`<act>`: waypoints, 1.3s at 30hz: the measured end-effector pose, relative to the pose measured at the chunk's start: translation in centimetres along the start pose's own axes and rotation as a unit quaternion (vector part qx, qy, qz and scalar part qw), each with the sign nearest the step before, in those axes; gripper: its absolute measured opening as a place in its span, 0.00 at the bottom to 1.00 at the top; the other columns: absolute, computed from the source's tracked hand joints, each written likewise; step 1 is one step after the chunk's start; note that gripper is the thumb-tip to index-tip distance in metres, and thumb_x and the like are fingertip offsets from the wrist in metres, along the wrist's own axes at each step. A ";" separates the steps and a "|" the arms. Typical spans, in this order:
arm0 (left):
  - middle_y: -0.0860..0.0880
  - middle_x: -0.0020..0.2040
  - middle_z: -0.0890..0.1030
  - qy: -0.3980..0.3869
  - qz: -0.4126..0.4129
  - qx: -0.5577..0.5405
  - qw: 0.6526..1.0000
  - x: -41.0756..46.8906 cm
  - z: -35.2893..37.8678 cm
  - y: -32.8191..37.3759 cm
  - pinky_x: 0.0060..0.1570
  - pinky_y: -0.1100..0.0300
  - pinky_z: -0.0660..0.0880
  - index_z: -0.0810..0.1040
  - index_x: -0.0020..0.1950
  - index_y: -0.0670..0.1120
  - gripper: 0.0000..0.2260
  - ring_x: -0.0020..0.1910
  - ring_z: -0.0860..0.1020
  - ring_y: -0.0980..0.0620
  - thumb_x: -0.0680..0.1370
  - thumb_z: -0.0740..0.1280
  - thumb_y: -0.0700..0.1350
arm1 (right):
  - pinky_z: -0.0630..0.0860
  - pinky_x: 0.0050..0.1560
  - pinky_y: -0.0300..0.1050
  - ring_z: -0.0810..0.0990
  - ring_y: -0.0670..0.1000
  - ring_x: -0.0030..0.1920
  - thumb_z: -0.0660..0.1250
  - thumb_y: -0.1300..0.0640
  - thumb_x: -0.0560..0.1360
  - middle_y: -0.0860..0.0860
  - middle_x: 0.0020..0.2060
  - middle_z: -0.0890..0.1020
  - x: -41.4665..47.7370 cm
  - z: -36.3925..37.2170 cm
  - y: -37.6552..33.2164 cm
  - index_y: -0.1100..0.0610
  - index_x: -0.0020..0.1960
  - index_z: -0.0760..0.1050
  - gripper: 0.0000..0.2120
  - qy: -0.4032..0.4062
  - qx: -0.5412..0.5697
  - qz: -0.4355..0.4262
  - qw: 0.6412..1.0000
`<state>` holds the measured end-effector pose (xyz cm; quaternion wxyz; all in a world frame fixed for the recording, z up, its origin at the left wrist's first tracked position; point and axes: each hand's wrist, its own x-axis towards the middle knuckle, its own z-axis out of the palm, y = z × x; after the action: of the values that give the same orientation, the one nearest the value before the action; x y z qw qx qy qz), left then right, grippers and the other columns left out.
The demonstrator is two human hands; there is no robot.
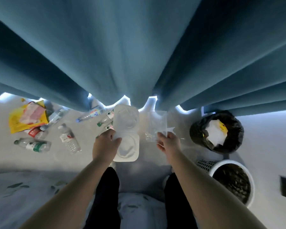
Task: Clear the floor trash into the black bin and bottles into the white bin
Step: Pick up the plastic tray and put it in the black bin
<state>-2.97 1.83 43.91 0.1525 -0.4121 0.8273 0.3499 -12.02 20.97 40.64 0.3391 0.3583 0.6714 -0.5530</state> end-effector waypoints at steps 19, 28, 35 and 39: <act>0.48 0.52 0.81 -0.187 0.135 0.134 0.964 -3.2 39.6 27.3 0.42 0.59 0.69 0.77 0.53 0.47 0.11 0.48 0.77 0.47 0.74 0.68 0.51 | 0.79 0.45 0.44 0.79 0.51 0.44 0.70 0.58 0.76 0.56 0.45 0.81 17.0 -41.5 3.4 0.59 0.45 0.75 0.05 0.158 0.154 0.053 0.974; 0.44 0.59 0.79 -0.206 0.135 0.171 0.954 1.4 49.9 28.6 0.50 0.53 0.73 0.75 0.63 0.42 0.19 0.57 0.76 0.43 0.75 0.69 0.50 | 0.78 0.40 0.41 0.79 0.49 0.39 0.69 0.59 0.76 0.54 0.42 0.80 23.6 -42.4 4.1 0.59 0.47 0.76 0.04 0.120 0.170 0.053 0.977; 0.45 0.64 0.72 -0.134 0.291 0.349 0.881 2.8 49.8 27.3 0.57 0.49 0.69 0.72 0.65 0.46 0.20 0.64 0.69 0.43 0.75 0.67 0.49 | 0.79 0.40 0.39 0.80 0.48 0.41 0.69 0.60 0.77 0.54 0.43 0.80 27.3 -41.5 3.0 0.58 0.46 0.75 0.04 0.102 0.148 0.053 0.982; 0.46 0.70 0.67 -0.135 0.386 0.424 0.808 4.1 46.9 25.2 0.62 0.47 0.65 0.72 0.65 0.48 0.21 0.69 0.64 0.44 0.73 0.69 0.48 | 0.77 0.45 0.41 0.78 0.47 0.46 0.70 0.59 0.76 0.54 0.57 0.78 29.2 -40.0 2.8 0.56 0.62 0.71 0.16 0.143 -0.010 0.008 0.990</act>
<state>-27.06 42.97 19.87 0.2744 0.0979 0.9555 0.0469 -26.97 63.86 20.76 0.2473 0.4359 0.7156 -0.4865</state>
